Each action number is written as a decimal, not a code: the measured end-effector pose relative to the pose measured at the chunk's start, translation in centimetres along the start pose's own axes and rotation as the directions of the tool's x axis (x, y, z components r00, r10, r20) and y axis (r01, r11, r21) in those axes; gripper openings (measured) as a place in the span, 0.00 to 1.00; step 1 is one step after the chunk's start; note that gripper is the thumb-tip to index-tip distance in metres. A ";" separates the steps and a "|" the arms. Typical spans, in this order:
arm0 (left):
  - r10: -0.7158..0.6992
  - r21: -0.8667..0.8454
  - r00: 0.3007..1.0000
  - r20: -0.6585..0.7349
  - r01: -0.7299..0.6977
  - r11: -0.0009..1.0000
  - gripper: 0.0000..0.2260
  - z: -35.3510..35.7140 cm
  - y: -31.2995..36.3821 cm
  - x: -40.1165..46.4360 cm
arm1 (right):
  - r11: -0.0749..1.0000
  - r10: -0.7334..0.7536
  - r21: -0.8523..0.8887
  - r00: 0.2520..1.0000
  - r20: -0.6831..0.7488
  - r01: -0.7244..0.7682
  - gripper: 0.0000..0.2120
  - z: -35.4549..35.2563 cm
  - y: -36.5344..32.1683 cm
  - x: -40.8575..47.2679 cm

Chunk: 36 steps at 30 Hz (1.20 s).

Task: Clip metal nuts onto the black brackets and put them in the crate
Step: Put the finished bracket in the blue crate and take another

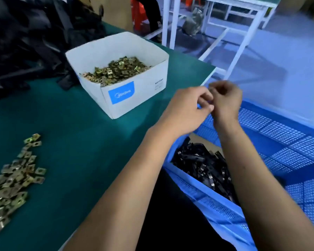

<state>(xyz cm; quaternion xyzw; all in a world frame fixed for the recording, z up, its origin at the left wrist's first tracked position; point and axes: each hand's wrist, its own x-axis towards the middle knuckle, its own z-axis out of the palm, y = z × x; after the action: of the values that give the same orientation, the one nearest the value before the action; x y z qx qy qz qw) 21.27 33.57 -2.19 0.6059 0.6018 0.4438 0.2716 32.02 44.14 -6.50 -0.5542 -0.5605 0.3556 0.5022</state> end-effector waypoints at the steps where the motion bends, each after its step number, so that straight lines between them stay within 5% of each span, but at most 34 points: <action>1: 0.044 -0.032 0.994 -0.098 -0.048 0.998 0.05 -1.8 1.0 -0.2 | 0.995 -0.102 0.019 0.995 0.013 0.102 0.08 0.9 -3.3 0.0; 5: 0.078 -0.118 0.893 -0.443 -0.144 0.983 0.05 -9.9 2.4 -2.7 | 0.919 -0.394 0.092 0.904 0.164 0.384 0.07 5.9 -14.2 -2.7; 9: 0.024 -0.059 0.711 -0.703 -0.092 0.994 0.10 -17.1 0.4 -8.1 | 0.867 -0.497 0.226 0.741 0.451 0.443 0.07 12.2 -20.1 -9.5; 14: 0.007 0.151 0.493 -0.870 0.254 0.955 0.14 -25.5 -6.0 -17.5 | 0.777 -0.543 0.238 0.430 0.721 0.583 0.06 21.6 -20.9 -21.1; 18: -0.092 0.100 0.341 -0.935 0.505 0.858 0.13 -29.7 -11.1 -25.7 | 0.652 -0.507 0.194 0.231 0.831 0.732 0.07 27.7 -20.8 -28.4; 22: -0.070 -0.051 0.018 -0.997 0.516 0.855 0.11 -31.7 -12.9 -29.2 | 0.419 -0.620 0.257 0.068 0.782 0.871 0.12 31.9 -22.0 -33.0; 25: -0.145 -0.216 -0.197 -0.970 0.408 0.887 0.12 -32.5 -13.0 -29.4 | 0.271 -0.644 0.290 -0.051 0.763 0.918 0.28 34.8 -23.5 -35.8; 28: -0.231 -0.296 -0.234 -0.944 0.297 0.908 0.12 -32.6 -13.0 -29.3 | 0.152 -0.475 0.243 -0.145 0.868 0.958 0.39 37.6 -24.8 -36.8; 31: -0.273 -0.333 -0.243 -0.931 0.259 0.906 0.13 -32.8 -12.9 -29.4 | 0.272 -0.311 0.224 -0.134 0.941 0.936 0.30 39.4 -24.9 -36.5; 34: -0.295 -0.359 -0.256 -0.921 0.259 0.897 0.12 -33.0 -12.9 -29.4 | 0.219 -0.498 0.295 -0.154 0.853 0.930 0.09 39.1 -24.2 -35.9; 36: -0.295 -0.357 -0.244 -0.924 0.269 0.895 0.12 -33.0 -13.0 -29.3 | 0.220 -0.632 0.342 -0.134 0.763 0.914 0.04 38.6 -23.5 -35.1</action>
<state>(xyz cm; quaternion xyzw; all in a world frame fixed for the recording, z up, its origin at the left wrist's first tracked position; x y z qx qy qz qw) -10.12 0.01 -4.46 -0.1029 0.7100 0.6730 -0.1800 -15.29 12.78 0.63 0.0653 -0.9745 0.0844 0.1975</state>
